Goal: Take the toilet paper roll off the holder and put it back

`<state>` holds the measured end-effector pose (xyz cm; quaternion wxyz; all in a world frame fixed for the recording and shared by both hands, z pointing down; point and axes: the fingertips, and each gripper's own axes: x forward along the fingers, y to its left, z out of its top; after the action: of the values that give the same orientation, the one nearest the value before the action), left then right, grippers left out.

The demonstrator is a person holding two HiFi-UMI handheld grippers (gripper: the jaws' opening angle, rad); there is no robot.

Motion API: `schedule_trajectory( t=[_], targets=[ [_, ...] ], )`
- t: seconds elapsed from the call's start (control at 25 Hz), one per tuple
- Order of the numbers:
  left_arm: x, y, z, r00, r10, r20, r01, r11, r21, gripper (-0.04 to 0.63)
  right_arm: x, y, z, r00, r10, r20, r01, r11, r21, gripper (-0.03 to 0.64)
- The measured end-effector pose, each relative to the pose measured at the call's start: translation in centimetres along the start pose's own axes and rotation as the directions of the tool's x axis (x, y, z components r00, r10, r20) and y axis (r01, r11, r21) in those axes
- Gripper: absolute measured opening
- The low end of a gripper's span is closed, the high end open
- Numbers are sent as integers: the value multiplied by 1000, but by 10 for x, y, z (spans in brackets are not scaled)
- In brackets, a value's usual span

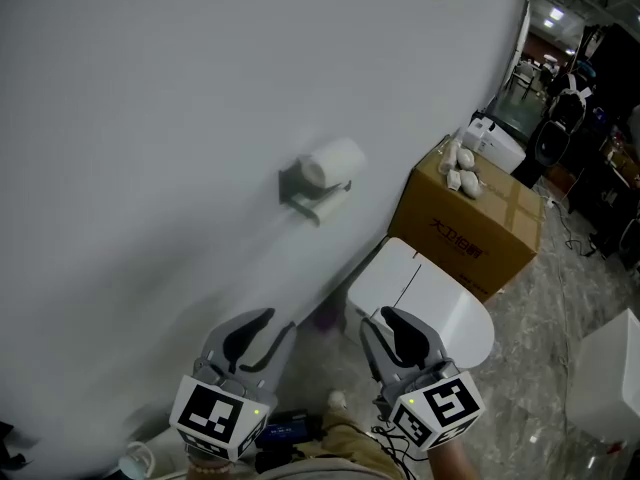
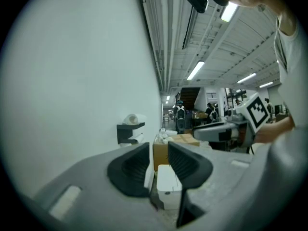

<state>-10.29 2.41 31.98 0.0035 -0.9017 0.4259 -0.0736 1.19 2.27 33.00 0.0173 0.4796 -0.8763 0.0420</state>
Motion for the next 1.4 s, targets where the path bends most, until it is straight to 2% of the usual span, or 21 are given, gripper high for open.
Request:
schedule_trajectory(
  t=[0.28,0.68,1.08,1.4],
  targets=[
    [52,19,-1,999,42,-10,-42,999,-9,112,38,-46,-1,999,42,3,-42,999,4,117],
    [121,37,19,996,94,5,-94,996,6,128,79,-102,5,992,123,-7,-123,992,-15,116],
    [160,62,45,985,173,23,-173,985,-6,147,105,-132,19,980,198,-6,-198,980,0,116],
    [189,82,54,975,220,22,-221,975,12,163,126,-150,21,971,239,-2,-239,971,-14,116]
  ],
)
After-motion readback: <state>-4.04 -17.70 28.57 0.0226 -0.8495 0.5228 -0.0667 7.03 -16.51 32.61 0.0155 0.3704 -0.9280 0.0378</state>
